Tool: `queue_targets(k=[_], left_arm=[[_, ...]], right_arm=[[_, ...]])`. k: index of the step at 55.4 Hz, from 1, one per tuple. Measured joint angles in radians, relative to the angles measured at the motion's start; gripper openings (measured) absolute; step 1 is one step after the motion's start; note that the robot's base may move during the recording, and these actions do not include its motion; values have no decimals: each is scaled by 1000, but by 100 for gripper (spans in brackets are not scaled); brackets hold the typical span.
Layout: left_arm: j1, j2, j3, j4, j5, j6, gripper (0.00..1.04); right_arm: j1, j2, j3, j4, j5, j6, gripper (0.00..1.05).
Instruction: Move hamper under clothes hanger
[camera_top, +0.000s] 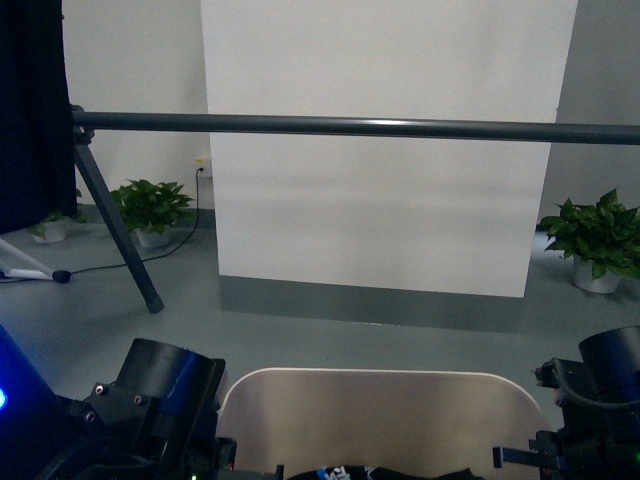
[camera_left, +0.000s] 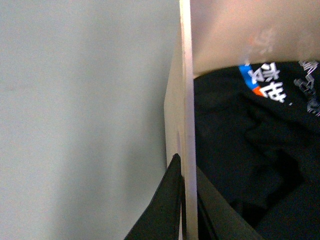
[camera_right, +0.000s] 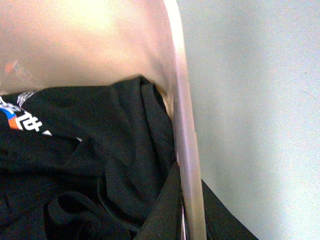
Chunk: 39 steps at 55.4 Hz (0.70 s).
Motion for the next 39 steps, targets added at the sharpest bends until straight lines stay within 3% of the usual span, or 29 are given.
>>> queue_targets(k=[8,39], left_arm=[[2,21,96,-49,15,26,4],[-12,232,438,-279,-51,91,4]], right_arm=[[-11,14,55,-37,4,63,2],[-13,169,255,-169,32,80,2]])
